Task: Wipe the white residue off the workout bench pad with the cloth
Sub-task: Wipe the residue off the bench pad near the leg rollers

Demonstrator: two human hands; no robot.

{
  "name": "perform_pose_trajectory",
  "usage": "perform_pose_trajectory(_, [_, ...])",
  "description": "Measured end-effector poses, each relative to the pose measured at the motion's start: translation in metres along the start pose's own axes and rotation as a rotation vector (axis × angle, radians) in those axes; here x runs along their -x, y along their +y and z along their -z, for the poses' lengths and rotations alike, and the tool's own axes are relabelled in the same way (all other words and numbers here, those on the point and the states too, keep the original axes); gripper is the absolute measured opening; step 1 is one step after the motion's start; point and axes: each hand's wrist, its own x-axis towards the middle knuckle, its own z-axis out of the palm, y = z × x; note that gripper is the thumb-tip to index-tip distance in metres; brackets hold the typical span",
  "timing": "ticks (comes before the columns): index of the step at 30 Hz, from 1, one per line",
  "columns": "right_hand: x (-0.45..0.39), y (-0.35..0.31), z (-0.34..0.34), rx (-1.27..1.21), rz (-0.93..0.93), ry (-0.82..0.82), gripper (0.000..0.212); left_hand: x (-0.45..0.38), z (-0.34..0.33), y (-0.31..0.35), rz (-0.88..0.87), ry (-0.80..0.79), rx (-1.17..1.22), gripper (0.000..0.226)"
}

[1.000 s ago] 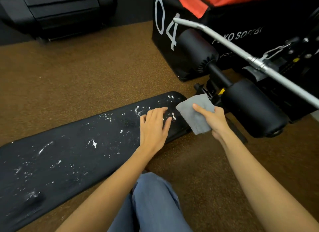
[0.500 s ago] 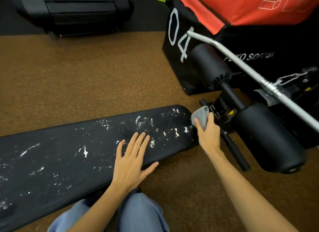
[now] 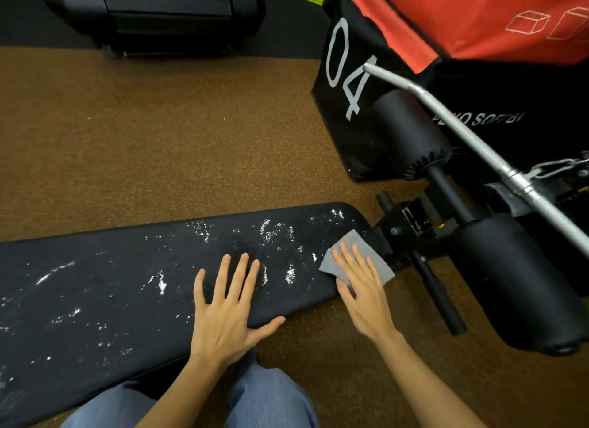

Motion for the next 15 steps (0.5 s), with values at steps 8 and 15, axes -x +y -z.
perform_pose_trajectory(8, [-0.034, 0.011, 0.009, 0.205, -0.100, -0.048, 0.053, 0.000, -0.001, 0.001, 0.008, 0.039, -0.013, 0.102])
perform_pose_trajectory(15, [-0.050, 0.009, -0.002, 0.069, -0.188, 0.041, 0.054, -0.002, -0.001, 0.003, 0.016, 0.015, -0.033, 0.104])
